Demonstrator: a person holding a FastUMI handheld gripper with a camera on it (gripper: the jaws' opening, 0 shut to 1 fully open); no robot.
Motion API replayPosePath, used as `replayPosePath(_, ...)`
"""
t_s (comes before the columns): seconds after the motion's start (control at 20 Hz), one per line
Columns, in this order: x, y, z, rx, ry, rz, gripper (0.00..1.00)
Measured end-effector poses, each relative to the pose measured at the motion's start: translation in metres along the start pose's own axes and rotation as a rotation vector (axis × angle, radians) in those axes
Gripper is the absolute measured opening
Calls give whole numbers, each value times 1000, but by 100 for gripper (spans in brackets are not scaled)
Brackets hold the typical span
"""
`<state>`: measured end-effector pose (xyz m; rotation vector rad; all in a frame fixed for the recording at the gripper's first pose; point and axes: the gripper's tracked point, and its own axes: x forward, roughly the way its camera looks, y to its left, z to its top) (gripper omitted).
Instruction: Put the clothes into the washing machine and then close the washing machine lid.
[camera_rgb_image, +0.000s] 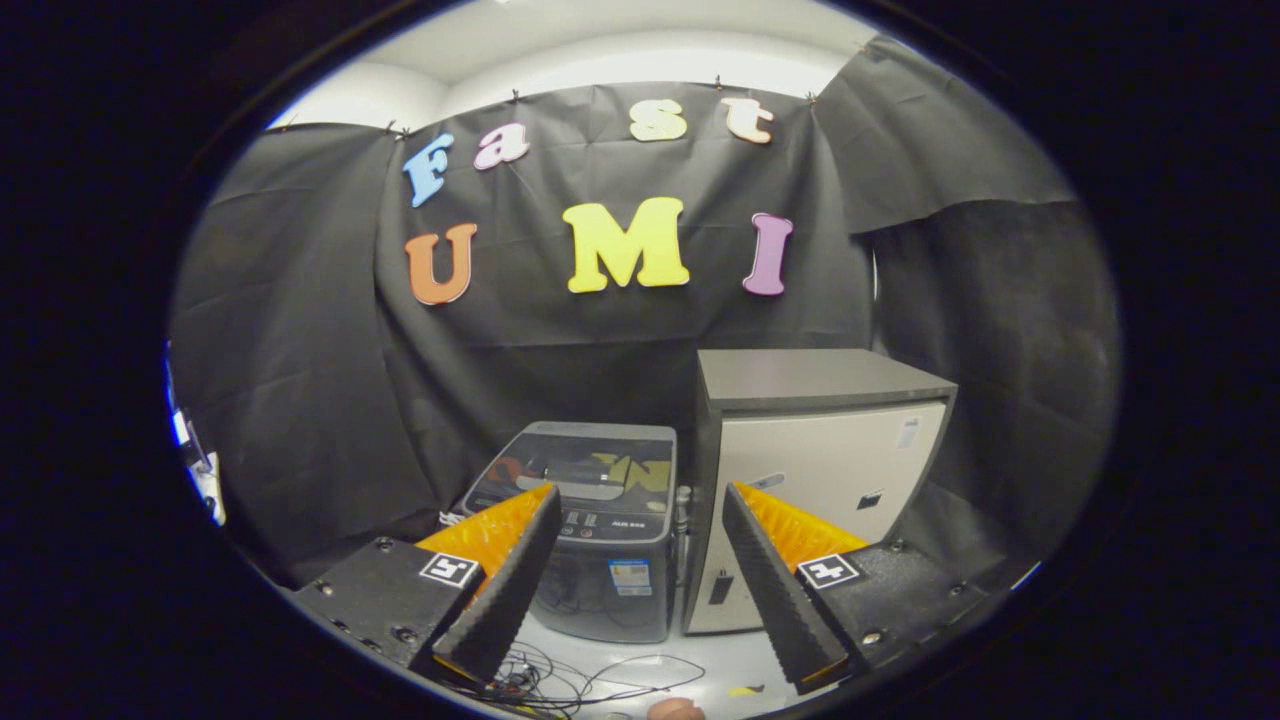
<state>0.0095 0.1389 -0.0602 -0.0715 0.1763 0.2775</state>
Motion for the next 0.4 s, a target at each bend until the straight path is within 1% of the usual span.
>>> replayPosePath(0.15, -4, -1, -6, -1, 15, -3, 100)
replayPosePath(0.4, -6, -4, -3, 7, 12, -11, 100)
